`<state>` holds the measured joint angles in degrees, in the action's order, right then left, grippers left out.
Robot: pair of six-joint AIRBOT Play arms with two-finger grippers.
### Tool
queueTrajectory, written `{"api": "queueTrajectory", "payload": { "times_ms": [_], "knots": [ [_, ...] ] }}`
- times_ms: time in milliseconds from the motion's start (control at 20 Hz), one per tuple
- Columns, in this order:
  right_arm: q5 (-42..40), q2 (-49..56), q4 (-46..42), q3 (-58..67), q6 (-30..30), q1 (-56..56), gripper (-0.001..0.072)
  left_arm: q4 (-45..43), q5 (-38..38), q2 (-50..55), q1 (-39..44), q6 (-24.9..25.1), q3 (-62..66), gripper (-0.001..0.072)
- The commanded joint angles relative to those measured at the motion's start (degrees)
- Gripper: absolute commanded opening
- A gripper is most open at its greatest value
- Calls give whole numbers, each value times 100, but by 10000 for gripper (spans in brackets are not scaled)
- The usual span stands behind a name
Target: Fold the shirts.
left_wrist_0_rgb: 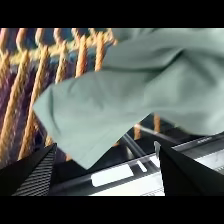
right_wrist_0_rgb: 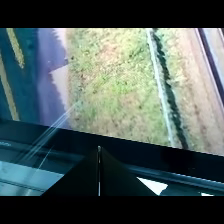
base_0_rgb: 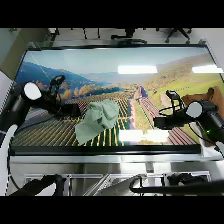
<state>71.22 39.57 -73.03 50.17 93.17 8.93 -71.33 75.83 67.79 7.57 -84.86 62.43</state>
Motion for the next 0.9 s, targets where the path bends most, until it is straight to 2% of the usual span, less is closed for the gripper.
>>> {"api": "queueTrajectory", "payload": {
  "times_ms": [0, 50, 100, 150, 250, 350, 450, 550, 600, 650, 700, 750, 800, 850],
  "knots": [
    [-426, 258, 815, -4, -199, 15, 25, 457, -1071, -470, -284, 330, -1661, 690],
    [-553, 437, 1185, -4, -531, 24, 37, 638, -1381, -439, -284, 468, -1978, 690],
    [-702, 654, 1504, -4, -898, 74, 198, 793, -1694, -354, -275, 564, -2221, 690],
    [-905, 896, 1770, -4, -1156, 184, 390, 973, -1939, -225, -243, 713, -2391, 690],
    [-1429, 1456, 2232, -4, -1423, 555, 284, 1182, -2201, 79, -238, 903, -2500, 690],
    [-1978, 2000, 2605, -2, -1729, 1025, 276, 1198, -2312, 387, -238, 942, -2404, 690],
    [-2444, 2465, 3049, 11, -2129, 1419, 277, 1198, -2288, 634, -238, 944, -2186, 690],
    [-2900, 2830, 3665, 20, -2796, 1692, 281, 1207, -2295, 789, -238, 957, -1919, 690],
    [-3064, 2957, 3980, 20, -3062, 1753, 323, 1209, -2293, 846, -238, 997, -1781, 689],
    [-3235, 3073, 4330, 22, -3329, 1775, 395, 1209, -2291, 901, -238, 997, -1650, 689],
    [-3348, 3165, 4688, 22, -3582, 1770, 394, 1211, -2299, 938, -238, 997, -1574, 688],
    [-3462, 3226, 4962, 22, -3832, 1770, 394, 1211, -2295, 984, -238, 997, -1510, 648],
    [-3571, 3279, 5241, 22, -4107, 1773, 394, 1217, -2295, 1027, -238, 999, -1478, 497],
    [-3703, 3324, 5490, 22, -4332, 1773, 393, 1261, -2306, 1073, -238, 1005, -1482, 396]
  ]
}}
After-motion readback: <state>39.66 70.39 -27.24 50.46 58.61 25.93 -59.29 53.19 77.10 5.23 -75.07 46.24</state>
